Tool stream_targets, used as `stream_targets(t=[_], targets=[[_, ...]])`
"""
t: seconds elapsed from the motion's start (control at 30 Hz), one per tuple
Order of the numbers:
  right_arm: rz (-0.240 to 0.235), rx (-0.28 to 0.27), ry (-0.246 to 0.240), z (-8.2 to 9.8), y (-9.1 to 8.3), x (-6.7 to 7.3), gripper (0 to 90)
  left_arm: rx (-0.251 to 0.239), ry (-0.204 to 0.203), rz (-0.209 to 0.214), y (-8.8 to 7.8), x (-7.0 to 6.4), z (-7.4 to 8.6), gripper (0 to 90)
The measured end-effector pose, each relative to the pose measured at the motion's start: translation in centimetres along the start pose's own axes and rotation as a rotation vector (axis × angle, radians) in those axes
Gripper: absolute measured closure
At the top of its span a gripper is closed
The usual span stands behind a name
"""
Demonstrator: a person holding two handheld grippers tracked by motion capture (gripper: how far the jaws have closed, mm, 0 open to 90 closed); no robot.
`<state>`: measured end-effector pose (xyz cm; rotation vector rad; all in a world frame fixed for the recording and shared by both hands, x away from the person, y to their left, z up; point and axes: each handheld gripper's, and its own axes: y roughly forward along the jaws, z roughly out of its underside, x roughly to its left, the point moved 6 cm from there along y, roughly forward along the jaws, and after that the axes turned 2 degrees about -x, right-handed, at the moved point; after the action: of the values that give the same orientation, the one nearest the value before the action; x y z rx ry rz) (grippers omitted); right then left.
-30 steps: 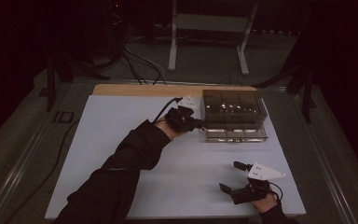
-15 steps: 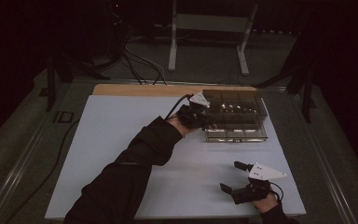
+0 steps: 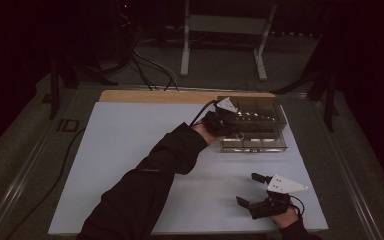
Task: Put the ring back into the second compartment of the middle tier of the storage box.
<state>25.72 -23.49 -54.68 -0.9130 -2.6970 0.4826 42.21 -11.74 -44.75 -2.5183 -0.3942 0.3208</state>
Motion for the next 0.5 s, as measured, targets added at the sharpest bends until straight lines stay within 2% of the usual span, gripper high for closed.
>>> stream_targets(t=[0.2, 0.37, 0.5], targets=[[0.002, 0.004, 0.0, 0.1, 0.0, 0.0, 0.0, -0.011, -0.012, 0.012, 1.2, 0.2, -0.4, 90.0], [0.004, 0.002, -0.002, 0.1, -0.1, 0.0, 0.0, 0.011, -0.004, 0.014, 2.2, 0.3, -0.5, 90.0], [0.005, 0.003, -0.003, 0.1, -0.1, 0.0, 0.0, 0.009, -0.009, 0.015, 2.9, 0.3, -0.6, 90.0]])
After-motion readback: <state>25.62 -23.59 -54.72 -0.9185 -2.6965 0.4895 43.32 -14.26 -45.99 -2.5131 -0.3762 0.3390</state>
